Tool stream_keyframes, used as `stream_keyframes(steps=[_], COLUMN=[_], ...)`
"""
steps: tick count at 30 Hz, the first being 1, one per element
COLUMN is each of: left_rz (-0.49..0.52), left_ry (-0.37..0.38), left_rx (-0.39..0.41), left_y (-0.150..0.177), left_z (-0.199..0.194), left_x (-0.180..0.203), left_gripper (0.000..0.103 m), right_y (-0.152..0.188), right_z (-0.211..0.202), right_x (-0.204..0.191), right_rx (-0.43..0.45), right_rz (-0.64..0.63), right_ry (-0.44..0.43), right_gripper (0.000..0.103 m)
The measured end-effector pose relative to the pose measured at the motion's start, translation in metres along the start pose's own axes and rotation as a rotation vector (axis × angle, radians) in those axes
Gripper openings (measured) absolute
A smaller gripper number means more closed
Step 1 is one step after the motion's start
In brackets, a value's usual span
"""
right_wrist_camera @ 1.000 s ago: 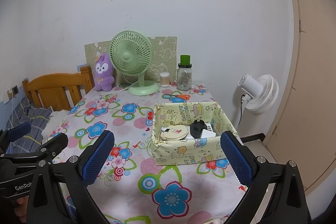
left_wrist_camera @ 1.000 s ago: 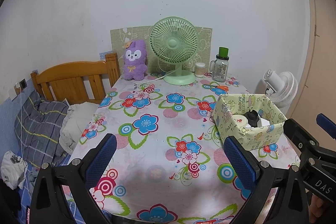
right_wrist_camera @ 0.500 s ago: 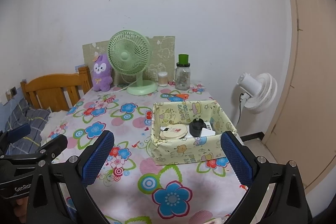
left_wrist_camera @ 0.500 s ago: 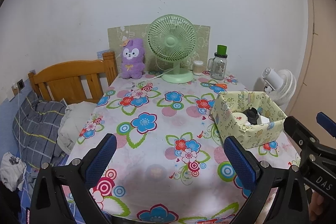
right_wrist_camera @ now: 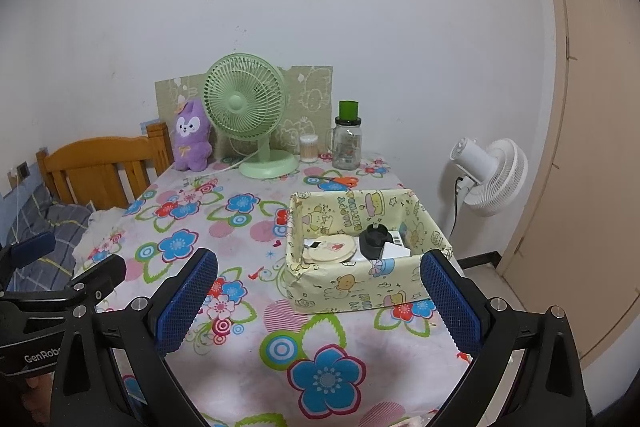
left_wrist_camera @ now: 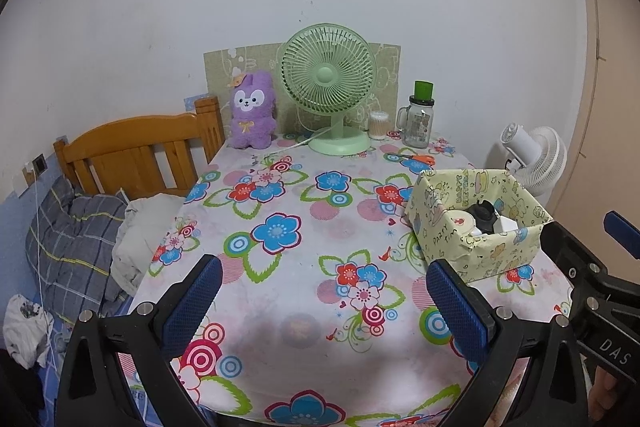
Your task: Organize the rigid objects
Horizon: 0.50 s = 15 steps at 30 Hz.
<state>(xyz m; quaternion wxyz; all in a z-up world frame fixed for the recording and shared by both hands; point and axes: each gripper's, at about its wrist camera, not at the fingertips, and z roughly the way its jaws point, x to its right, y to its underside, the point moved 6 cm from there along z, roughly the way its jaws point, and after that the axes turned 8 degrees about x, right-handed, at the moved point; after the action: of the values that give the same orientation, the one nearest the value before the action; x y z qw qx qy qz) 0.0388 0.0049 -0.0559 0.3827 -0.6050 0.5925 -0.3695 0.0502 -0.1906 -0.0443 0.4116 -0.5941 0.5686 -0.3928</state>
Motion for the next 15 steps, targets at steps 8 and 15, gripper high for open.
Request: stream_keyframes(steps=[8, 15], left_rz=[0.000, -0.001], left_ry=[0.010, 0.016], left_rx=[-0.005, -0.010], left_y=[0.0033, 0.0053], left_z=[0.0028, 0.0059], left_x=[0.0016, 0.0025], left_gripper=[0.103, 0.103], right_y=[0.0024, 0.0038], right_z=[0.0027, 0.0053], right_x=[0.0002, 0.0011], right_rx=[-0.001, 0.001], right_rz=[-0.005, -0.012], right_ry=[0.007, 0.018], right_gripper=[0.103, 0.103])
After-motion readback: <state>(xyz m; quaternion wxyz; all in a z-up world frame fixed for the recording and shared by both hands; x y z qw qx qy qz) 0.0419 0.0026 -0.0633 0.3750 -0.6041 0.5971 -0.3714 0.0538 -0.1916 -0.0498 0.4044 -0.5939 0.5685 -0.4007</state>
